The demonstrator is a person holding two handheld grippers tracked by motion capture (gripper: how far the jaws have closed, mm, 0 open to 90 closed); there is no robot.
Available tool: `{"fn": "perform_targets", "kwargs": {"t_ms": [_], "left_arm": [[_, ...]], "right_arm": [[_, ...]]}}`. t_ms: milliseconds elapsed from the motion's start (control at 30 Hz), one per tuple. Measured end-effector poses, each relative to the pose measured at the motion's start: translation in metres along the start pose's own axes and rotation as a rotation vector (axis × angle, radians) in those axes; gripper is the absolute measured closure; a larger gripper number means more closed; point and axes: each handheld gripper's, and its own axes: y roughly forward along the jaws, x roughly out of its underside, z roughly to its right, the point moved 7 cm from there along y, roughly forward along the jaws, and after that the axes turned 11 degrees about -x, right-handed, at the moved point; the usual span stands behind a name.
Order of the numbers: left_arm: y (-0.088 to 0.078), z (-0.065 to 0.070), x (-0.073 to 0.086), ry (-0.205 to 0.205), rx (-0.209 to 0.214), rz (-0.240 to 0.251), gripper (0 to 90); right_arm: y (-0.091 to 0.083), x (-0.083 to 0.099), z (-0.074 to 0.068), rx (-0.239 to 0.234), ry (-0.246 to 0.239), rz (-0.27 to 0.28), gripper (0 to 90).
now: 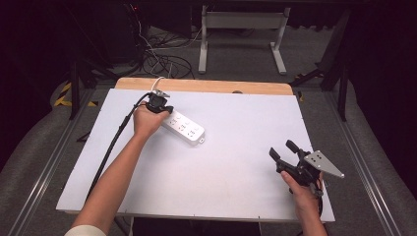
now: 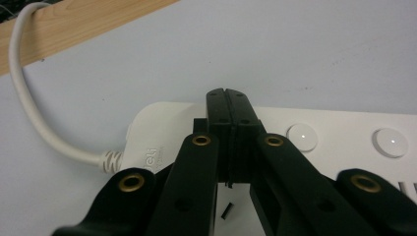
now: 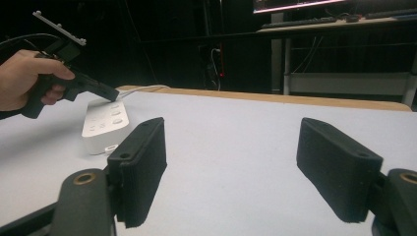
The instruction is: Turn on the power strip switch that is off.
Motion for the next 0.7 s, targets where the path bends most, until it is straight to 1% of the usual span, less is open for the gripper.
{"fn": "perform_targets", "kwargs": {"t_ms": [167, 267, 400, 567, 600, 700], "left_arm": [[0.0002, 0.0004, 0.0003, 0.001, -0.001, -0.004, 90.0], [0.0005, 0.0008, -0.0002, 0.021, -0.012, -0.007, 90.0], [0.0006, 0.0012, -0.0016, 0.017, -0.011, -0.027, 90.0], [0.0004, 0.0014, -0.0012, 0.007, -0.001, -0.031, 90.0], [0.0004, 0.0016, -0.0013, 0.007, -0.002, -0.031, 90.0], [0.0003, 0.0033, -0.0016, 0.034, -0.026, -0.029, 90.0]], "right_arm": [[0.0004, 0.0005, 0.0007, 0.002, 0.009, 0.0, 27.6], [0.0007, 0.0009, 0.0012, 0.001, 0.008, -0.002, 27.6], [0.001, 0.0007, 0.002, 0.001, 0.01, 0.002, 27.6], [-0.0002, -0.0002, 0.0025, 0.004, 0.007, 0.005, 27.7], [-0.0007, -0.0004, 0.0029, 0.006, 0.013, 0.006, 27.7], [-0.0017, -0.0012, 0.0037, 0.008, 0.012, 0.013, 27.7]]}}
